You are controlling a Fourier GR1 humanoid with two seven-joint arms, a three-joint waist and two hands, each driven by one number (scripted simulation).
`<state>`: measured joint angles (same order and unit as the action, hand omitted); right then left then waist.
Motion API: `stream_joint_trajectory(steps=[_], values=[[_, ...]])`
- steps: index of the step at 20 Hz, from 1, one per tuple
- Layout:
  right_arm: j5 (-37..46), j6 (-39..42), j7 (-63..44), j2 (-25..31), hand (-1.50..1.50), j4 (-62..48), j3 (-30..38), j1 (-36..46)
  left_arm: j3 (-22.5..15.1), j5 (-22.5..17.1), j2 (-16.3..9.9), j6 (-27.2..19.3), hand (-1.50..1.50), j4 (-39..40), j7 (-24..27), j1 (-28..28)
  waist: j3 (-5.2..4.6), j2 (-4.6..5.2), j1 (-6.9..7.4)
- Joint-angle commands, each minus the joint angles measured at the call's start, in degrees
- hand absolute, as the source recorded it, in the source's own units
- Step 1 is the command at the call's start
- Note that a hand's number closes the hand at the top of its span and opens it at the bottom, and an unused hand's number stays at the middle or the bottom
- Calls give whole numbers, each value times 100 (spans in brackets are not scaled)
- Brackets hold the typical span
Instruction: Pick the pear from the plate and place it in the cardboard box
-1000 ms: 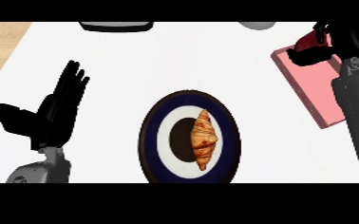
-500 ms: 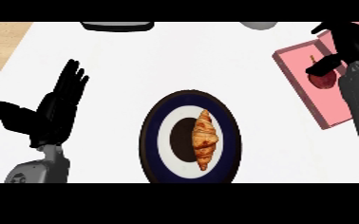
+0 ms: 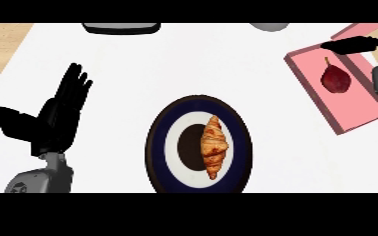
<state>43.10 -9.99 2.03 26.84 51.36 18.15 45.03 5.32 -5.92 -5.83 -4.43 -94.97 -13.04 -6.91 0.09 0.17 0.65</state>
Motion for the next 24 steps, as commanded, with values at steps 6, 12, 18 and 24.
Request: stream_joint_trajectory(steps=[6,12,18,24], values=[[-2186,752,61,-79,-150,25,1530,416,23,-35,-58,64,0,-151,-30,145,-4,-29,-46],[-2953,984,410,239,-150,192,2027,-220,-194,97,159,-101,0,-239,-126,120,-5,-19,-52],[-3561,1152,1153,379,-150,271,2423,-1056,-116,63,86,-17,0,-311,-55,310,-6,-19,-64],[-3941,1405,1240,798,-150,150,2404,-1446,-189,81,76,-110,0,-884,-528,476,-6,-24,-38]])
